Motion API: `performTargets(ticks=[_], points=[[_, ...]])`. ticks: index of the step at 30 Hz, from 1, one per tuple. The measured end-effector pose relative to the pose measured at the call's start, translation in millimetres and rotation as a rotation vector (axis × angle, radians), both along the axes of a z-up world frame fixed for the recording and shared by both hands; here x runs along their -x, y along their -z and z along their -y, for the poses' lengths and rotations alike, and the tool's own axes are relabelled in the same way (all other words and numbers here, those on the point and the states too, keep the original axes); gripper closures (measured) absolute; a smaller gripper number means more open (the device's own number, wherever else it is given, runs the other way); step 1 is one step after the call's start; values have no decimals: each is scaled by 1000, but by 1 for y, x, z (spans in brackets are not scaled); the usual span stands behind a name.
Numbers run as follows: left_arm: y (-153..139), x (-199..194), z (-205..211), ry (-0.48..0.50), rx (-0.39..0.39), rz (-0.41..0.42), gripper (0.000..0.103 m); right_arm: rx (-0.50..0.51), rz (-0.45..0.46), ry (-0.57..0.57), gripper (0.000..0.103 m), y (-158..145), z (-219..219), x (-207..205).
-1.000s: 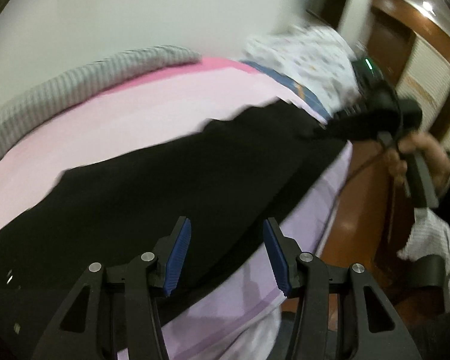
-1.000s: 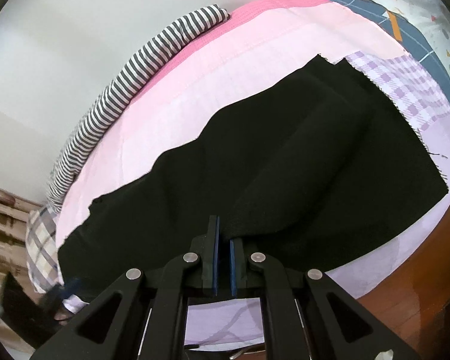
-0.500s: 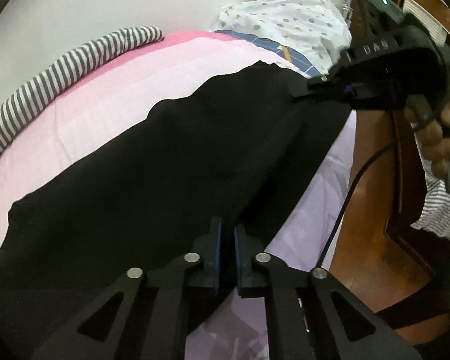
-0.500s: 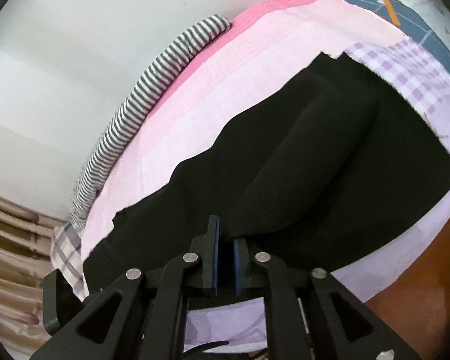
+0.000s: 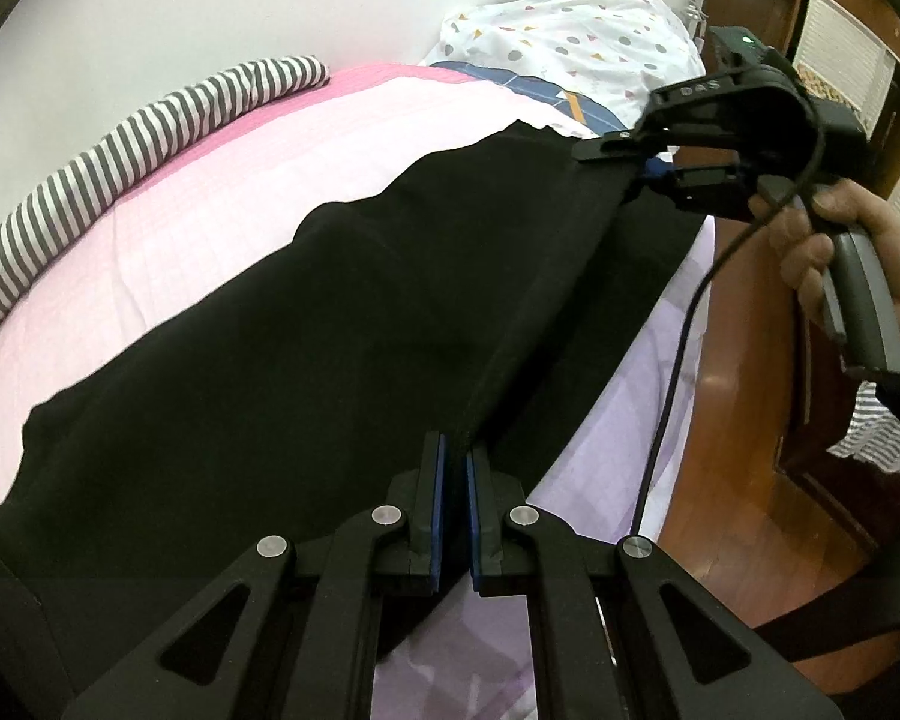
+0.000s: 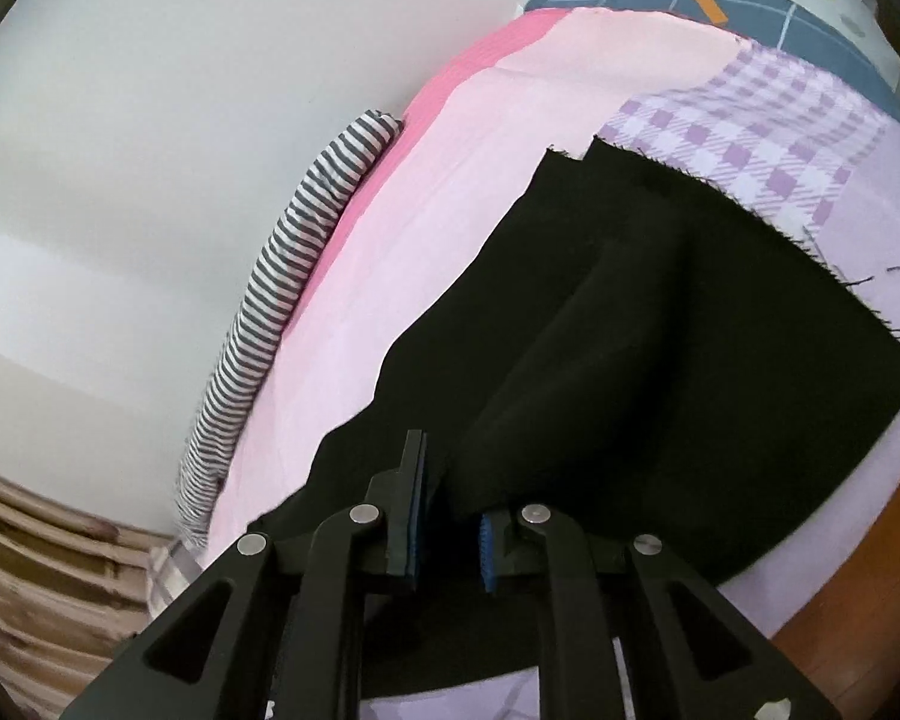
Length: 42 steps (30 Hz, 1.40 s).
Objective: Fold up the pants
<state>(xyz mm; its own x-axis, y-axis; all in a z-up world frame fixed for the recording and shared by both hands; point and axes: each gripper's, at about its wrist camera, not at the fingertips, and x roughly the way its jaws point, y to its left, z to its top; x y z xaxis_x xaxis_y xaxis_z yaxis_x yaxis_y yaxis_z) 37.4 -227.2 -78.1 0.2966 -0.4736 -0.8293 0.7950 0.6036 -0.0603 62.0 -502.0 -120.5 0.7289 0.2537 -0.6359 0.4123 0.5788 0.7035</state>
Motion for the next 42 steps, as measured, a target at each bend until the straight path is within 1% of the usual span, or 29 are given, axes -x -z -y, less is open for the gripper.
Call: performTargets(ticks=[2,5,6,8,9,10,11,12,14,15,18,21,24,26,28,34,35,36,40,42], points=[[-1,1,-1,0,3,4,97,7,16,13,89,-4,-2,-2],[-2,1,-2,4,10,7,97,73,32,19,89,-18,-10,-6],[-1,2,-2,7,9,9,97,100,27,21,89,-22,-13,-7],[-1,2,-2,7,8,14,97,124,8,34,89,-22,-15,-9],[0,2,-2,8,6,11,97,158,-18,63,86,-21,-16,-8],[2,2,-2,11,3,6,97,195,-34,98,86,-21,-15,-5],[3,3,-2,11,-3,7,97,219,-39,125,80,-21,-12,-3],[4,3,-2,11,-5,3,97,216,-34,159,73,-20,-7,0],[8,4,-3,15,-11,-7,97,140,11,171,73,-17,9,4],[9,4,-3,14,-12,-9,97,123,16,186,73,-16,15,5],[10,2,-2,7,-13,-17,97,56,57,149,73,-14,29,6],[12,2,-2,5,-17,-23,97,70,24,133,74,-13,31,3],[13,2,-1,7,-23,-20,97,65,14,144,78,-12,38,8],[14,2,0,8,-26,-18,97,56,15,159,85,-11,46,12],[15,1,0,6,-26,-22,97,58,12,177,88,-12,54,17],[16,0,1,7,-35,-22,97,100,-24,180,94,-17,70,21],[17,0,1,7,-36,-22,97,102,-23,175,97,-18,71,22],[17,-1,1,6,-37,-23,97,110,-25,163,98,-19,71,21],[17,-1,2,5,-40,-19,97,176,-51,155,99,-27,67,23],[15,-1,1,10,-40,-9,97,243,-73,152,99,-35,60,27]])
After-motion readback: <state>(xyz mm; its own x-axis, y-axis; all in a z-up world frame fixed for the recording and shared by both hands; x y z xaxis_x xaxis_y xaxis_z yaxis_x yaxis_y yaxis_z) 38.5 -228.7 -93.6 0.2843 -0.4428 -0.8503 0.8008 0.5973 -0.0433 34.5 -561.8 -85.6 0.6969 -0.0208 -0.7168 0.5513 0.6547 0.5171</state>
